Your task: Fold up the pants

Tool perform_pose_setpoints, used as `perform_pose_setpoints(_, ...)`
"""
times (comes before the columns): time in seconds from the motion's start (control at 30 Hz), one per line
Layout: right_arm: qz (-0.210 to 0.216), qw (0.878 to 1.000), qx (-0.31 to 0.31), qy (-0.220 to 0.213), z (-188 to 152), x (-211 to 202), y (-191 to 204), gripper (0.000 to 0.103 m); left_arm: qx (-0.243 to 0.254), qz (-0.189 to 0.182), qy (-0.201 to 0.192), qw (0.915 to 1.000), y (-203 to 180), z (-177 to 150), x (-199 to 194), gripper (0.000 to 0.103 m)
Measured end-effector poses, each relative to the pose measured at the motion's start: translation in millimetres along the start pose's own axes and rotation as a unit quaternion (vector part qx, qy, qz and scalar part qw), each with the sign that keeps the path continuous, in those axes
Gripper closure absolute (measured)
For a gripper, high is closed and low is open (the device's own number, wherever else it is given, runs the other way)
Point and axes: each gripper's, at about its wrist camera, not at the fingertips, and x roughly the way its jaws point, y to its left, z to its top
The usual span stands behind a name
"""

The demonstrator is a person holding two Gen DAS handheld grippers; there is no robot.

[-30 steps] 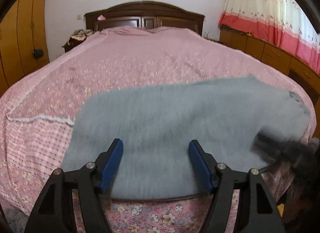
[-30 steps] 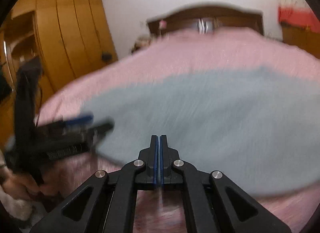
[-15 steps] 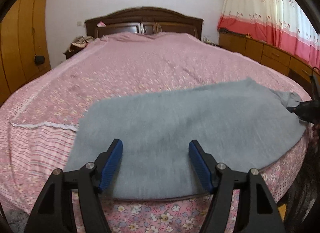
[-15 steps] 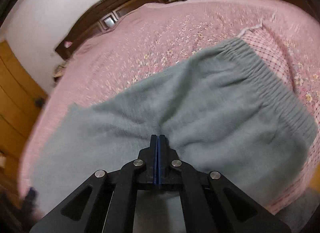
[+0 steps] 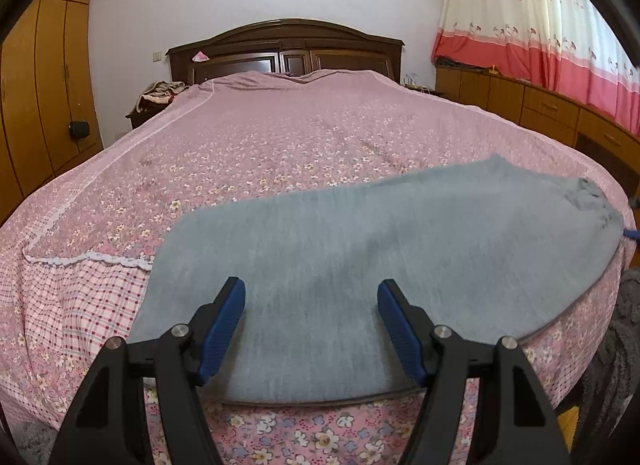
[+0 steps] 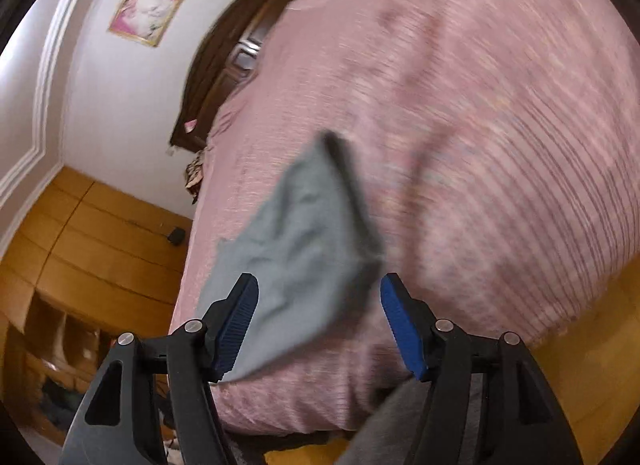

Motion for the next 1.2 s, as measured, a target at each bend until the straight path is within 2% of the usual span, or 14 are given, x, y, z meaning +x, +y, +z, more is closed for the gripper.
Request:
perform_pose_setpoints(0.1,0.031,0.999,0.019,-0.003,-3.0,7.6,-14.3,0.038,0.001,0.003,0.000,1.0000,-0.4,-1.1,-0.5,0.031)
perform_pose_setpoints(0.17,0.015,1.000,0.018,-0.008,-12.1,-1.4,-13.7,0.038,0.000,0.007,0.002,1.0000,0.3,-1.8,1.1,0.031)
perform_pose_setpoints(0.23,0.005,1.000,-0.007,-0.020,-20.5,-8.8,3.1,0.038,-0.003,0.011,0.005,0.9999,1.6,-2.5,2.5,0.031)
perform_pose_setpoints(0.33,0.047,0.998,-0.028,-0.008,-31.8,-0.3,32.7,0.038,-0.007,0.011,0.009,0.9999,5.4,-3.2,5.4,0.031)
perform_pose_setpoints(0.4,0.028,0.999,-0.040,0.010,-34.1,10.4,37.5,0.038,-0.009,0.010,0.011,0.9999,5.6,-2.8,6.6,0.031)
perform_pose_setpoints(0.43,0.008,0.999,-0.038,0.019,-32.5,17.4,33.0,0.038,-0.009,0.010,0.011,0.9998,5.0,-2.6,6.8,0.031)
perform_pose_setpoints(0.5,-0.004,0.999,-0.023,0.027,-30.8,24.8,21.8,0.038,-0.007,0.011,0.010,0.9999,4.3,-2.8,5.7,0.031)
perform_pose_setpoints(0.63,0.031,0.999,0.014,0.016,-28.0,26.1,1.8,0.040,-0.007,0.013,0.010,0.9998,5.0,-4.7,5.8,0.031)
perform_pose_setpoints(0.8,0.039,0.999,0.004,-0.018,-12.1,22.4,9.5,0.040,-0.014,0.010,0.016,0.9997,7.3,-3.9,10.2,0.031)
perform_pose_setpoints(0.87,0.048,0.999,0.016,-0.016,-7.3,28.1,7.3,0.040,-0.014,0.010,0.016,0.9997,7.7,-4.2,10.3,0.031)
perform_pose_setpoints(1.1,0.053,0.998,0.025,-0.017,-14.1,23.5,0.1,0.040,-0.014,0.010,0.016,0.9997,9.1,-4.7,10.8,0.031)
perform_pose_setpoints(1.2,0.041,0.999,0.025,-0.014,-21.4,29.7,-6.4,0.048,-0.014,0.009,0.017,0.9997,7.8,-4.0,10.0,0.031)
